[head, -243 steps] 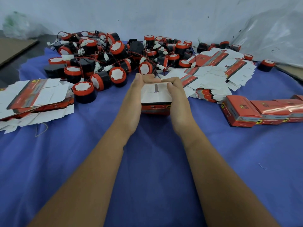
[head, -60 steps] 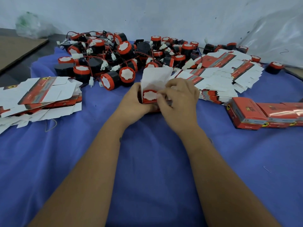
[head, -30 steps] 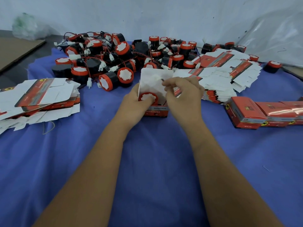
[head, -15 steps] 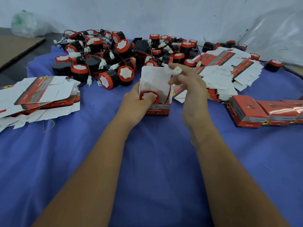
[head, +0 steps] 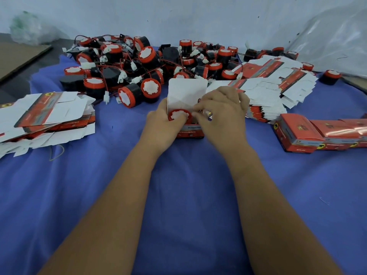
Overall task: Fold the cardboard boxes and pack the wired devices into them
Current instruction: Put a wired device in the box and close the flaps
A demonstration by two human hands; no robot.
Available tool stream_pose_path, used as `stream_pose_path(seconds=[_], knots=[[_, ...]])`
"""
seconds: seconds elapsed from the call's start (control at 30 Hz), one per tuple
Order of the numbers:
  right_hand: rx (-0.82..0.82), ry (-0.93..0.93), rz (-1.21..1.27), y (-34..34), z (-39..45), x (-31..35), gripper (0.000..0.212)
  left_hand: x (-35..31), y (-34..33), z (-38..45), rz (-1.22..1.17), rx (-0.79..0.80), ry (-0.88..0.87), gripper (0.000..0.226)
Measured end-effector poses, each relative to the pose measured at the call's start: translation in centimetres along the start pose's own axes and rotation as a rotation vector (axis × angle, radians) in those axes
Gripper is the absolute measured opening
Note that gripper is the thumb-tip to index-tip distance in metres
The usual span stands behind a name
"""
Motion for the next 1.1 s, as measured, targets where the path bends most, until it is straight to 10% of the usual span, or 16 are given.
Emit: stream_pose_path(seconds=[0.4,0.53,0.73,0.93,1.1], knots=[[0.210,-0.287,0.702,-1.1,-0.8,0.3,0.031,-0.4,-0.1,-0.2,-0.019,0.000,0.019,0.040],[0.148,-0.402,0.762,-1.5,-1.0,-0.3,0.025,-0.6,0.1,-0.4,-0.461,0.093,0.131,0.039],[-0.157,-0.458,0.595,-1.7,-0.9,-0.6,0.070,-0.4,0.0,0.1,-0.108,0.073,-0.034,0.033],[0.066,-0.429,0.822,-1.7,-1.3,-1.0,0.037,-0.7,1.7,-0.2,-0.074,-0.291,-0.185,0.037],[0.149,-0.445,0.832,-1.6,-2.3,-1.4,0.023,-0.6,2.5,0.0,-0.362,-0.005,0.048,0.030]])
Point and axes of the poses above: each hand's wrist, its own z-axis towards the middle knuckle, its own y-axis out of the back of the hand, x = y × z, the point moved 3 cm from there along z, towards the middle knuckle, and after that the axes turned 13 degrees about y, right-handed, at the moved point
